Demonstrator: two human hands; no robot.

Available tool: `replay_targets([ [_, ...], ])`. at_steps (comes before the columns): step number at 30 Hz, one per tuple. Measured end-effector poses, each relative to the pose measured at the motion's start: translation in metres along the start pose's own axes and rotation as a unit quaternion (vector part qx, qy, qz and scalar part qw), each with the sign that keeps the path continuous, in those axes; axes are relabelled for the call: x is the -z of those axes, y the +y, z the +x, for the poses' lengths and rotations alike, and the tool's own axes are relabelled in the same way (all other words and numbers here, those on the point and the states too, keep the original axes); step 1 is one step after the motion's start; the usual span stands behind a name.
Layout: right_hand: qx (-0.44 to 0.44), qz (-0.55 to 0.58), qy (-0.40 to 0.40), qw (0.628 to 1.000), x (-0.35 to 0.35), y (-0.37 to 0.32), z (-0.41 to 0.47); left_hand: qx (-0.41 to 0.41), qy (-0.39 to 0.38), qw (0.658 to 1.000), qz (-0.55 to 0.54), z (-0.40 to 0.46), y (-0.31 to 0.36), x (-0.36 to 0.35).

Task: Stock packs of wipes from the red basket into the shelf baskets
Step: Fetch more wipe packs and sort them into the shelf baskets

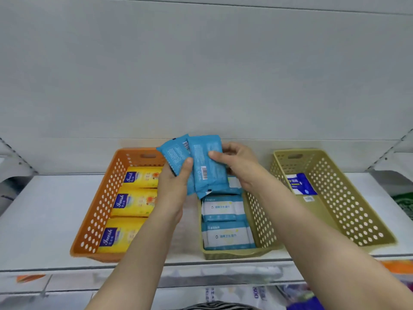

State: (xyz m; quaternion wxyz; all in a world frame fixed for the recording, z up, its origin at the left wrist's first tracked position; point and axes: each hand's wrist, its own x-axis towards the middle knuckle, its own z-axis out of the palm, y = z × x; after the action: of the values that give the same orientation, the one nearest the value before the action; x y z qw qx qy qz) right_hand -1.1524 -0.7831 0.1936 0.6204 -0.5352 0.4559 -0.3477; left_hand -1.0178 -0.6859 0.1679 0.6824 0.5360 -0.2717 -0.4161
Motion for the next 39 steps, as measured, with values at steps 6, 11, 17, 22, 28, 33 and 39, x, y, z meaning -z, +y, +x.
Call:
replay_targets([
  [6,0.104,-0.058,0.199,0.973,0.026,-0.015,0.006,-0.012,0.036,0.999,0.004,-0.005,-0.004,-0.013],
  [11,0.093,-0.214,-0.021,0.972,-0.005,-0.020,-0.023,-0.019,-0.034,0.999,0.006,-0.008,-0.003,-0.034],
  [17,0.095,-0.154,-0.027,0.983,0.013,-0.009,-0.007,-0.007,-0.029,1.000,-0.004,-0.006,-0.004,-0.031],
  [22,0.051,-0.131,-0.003,0.990,0.026,-0.002,-0.003,-0.008,-0.018,1.000,-0.014,-0.004,-0.004,-0.036],
  [28,0.014,-0.132,-0.032,0.991,0.036,-0.010,-0.008,-0.003,0.032,0.999,-0.012,-0.005,-0.011,-0.032],
  [33,0.062,-0.434,0.007,0.899,0.056,-0.011,0.005,-0.015,0.121,0.992,-0.023,-0.002,-0.010,-0.014],
  [39,0.028,-0.599,-0.131,0.790,0.033,0.003,0.013,-0.010,0.142,0.989,-0.034,-0.001,-0.009,0.002],
])
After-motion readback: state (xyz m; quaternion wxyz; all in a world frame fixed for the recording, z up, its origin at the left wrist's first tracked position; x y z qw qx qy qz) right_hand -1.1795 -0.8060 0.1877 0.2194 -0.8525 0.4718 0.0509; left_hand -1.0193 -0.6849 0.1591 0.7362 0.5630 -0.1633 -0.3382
